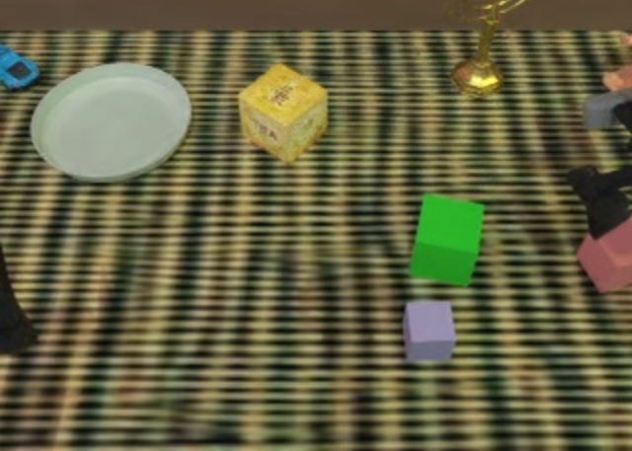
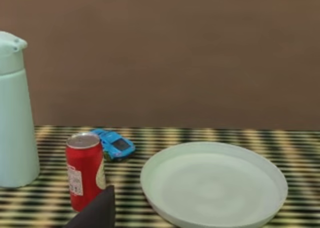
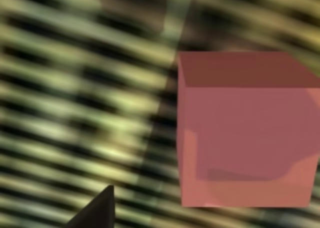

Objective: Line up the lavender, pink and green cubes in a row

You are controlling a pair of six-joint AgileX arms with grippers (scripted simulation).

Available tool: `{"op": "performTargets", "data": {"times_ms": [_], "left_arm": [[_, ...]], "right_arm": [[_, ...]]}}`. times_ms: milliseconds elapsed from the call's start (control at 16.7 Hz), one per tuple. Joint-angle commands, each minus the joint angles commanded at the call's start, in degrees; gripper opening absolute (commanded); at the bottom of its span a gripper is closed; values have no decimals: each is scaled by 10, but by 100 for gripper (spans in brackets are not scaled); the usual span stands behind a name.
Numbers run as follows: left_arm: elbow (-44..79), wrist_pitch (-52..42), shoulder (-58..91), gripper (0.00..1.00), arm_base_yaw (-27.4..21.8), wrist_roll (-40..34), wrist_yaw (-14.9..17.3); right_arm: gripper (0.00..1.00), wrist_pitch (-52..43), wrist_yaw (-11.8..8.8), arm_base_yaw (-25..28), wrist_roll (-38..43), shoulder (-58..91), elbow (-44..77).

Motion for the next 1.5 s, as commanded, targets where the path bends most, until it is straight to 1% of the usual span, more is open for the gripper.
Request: {"op": "performTargets", "data": {"times_ms": [420,900,1200,1500], "left_arm": [[0,0,0,100,0,0,0],[0,0,0,100,0,0,0],[0,0,0,100,0,0,0],[0,0,0,100,0,0,0]], "right_arm": [[100,9,0,-2,-1,7,-4],[100,170,1,1,2,82,-87],[100,179,1,1,2,87,-92],[62,179,1,1,2,87,-92]]}}
